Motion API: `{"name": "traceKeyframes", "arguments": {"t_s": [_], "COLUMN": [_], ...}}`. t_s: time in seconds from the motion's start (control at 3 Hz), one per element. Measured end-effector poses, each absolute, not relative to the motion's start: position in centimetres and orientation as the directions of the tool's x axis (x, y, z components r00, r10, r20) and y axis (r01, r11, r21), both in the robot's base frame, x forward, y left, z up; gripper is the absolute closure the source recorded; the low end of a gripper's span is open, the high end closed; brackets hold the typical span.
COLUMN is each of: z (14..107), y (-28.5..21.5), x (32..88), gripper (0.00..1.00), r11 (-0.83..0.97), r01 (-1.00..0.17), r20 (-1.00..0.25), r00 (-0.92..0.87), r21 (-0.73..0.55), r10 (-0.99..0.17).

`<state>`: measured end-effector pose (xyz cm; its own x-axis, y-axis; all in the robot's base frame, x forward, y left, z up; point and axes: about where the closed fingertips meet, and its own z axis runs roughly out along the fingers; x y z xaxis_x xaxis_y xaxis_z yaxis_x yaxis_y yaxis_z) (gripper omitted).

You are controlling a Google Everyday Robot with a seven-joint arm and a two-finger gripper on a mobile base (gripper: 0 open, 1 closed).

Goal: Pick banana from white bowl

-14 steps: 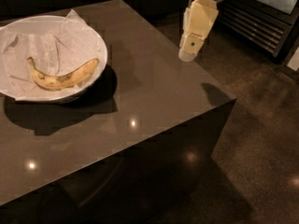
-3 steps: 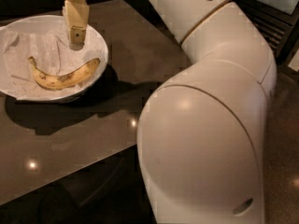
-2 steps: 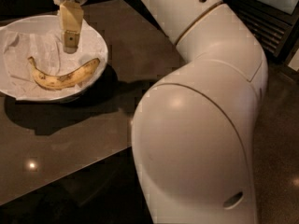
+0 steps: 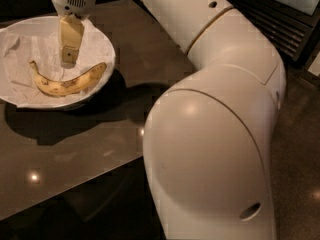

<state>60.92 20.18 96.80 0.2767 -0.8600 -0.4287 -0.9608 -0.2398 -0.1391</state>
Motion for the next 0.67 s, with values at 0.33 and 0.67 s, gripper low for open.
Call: {"name": "traceKeyframes", "arguments": {"t_s": [0.33, 0.67], "z": [95.0, 93.3], "y": [20.6, 20.9], "x": [60.5, 60.1], "gripper": [0.13, 0.23], "r11": [-0.219, -0.214], "r01": [-0.972, -0.976], "r20": [-0.441, -0.437], "r00": [0.235, 0.213], "r21": [-0.088, -0.048], "r10": [-0.866, -0.874]}}
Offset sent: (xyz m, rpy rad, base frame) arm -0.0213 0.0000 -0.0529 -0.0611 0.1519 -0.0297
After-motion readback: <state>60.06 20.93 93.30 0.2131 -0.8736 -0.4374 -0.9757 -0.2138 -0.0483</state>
